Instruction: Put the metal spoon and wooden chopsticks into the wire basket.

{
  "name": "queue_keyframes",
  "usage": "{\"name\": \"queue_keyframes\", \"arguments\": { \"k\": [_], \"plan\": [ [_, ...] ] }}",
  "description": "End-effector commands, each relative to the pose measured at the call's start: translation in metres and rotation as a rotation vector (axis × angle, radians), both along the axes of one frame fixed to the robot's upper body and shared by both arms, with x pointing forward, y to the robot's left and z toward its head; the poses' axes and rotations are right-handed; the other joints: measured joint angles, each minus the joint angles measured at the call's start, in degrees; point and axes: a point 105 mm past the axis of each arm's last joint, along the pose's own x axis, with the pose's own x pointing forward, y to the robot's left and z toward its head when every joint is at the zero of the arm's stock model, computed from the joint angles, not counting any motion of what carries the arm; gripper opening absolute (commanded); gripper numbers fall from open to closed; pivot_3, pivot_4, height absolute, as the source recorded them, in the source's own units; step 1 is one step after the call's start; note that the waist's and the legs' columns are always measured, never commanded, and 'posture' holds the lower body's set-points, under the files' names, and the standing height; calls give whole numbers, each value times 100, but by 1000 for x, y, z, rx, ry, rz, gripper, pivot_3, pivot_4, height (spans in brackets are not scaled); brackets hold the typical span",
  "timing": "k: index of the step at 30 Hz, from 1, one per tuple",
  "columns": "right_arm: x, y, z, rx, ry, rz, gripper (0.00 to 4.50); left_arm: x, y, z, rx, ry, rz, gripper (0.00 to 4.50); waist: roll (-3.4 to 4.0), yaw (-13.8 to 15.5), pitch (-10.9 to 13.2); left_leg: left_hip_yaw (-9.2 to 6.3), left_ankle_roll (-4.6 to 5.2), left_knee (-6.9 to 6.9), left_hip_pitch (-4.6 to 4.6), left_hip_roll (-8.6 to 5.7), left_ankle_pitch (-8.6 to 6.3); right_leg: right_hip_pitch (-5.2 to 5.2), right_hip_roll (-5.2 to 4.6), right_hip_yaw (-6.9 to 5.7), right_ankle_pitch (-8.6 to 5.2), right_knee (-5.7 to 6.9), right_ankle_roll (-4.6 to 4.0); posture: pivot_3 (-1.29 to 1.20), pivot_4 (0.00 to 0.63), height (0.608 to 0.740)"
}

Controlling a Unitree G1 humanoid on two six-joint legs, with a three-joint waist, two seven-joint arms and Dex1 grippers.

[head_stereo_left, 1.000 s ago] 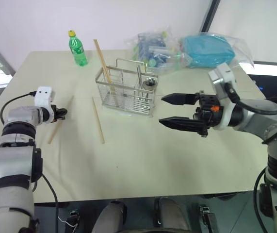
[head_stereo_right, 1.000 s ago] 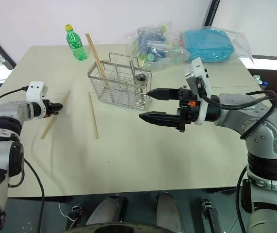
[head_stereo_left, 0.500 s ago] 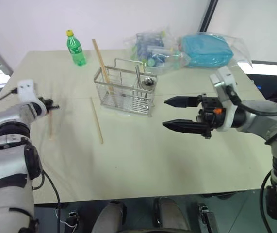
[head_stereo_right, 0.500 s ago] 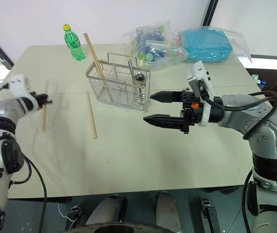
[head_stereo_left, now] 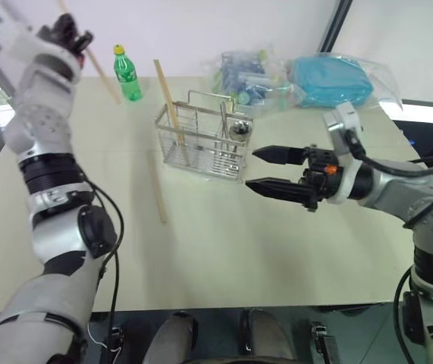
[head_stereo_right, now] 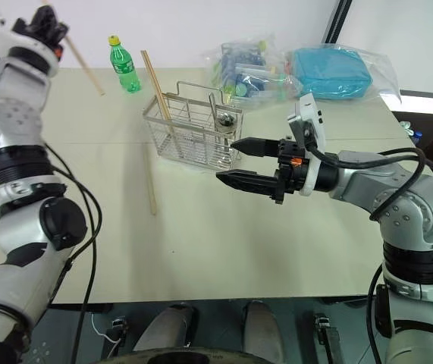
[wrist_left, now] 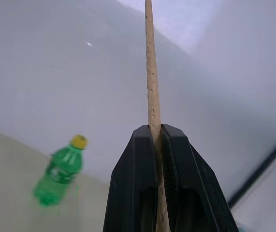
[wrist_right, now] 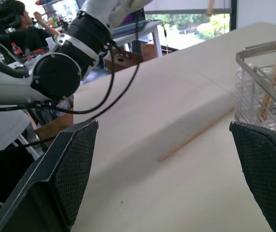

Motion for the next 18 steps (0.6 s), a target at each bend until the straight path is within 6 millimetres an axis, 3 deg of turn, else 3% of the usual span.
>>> {"name": "queue_keyframes", "arguments": {
  "k": [1, 11, 18],
  "plan": [
    [-7, -3, 8, 18, -51, -19, 4500, 3, -23, 11, 81, -55, -34, 26, 1, -15, 0, 2, 0, -1, 2, 0, 0, 0, 0, 0, 0, 0, 0, 0, 150, 713],
    [-11, -11, 7, 40, -44, -97, 4500, 17, -81, -14, 216, -59, -146, 26, 0, 3, 1, 8, 3, 0, 0, 1, -1, -2, -1, 0, 0, -2, 0, 0, 150, 713],
    [-11, -14, 8, 51, -44, -130, 4500, 18, -96, -22, 304, -94, -131, 26, 0, -3, 1, 10, 4, -1, 3, 1, -2, -2, 0, 1, 0, -2, 0, 0, 150, 713]
  ]
}}
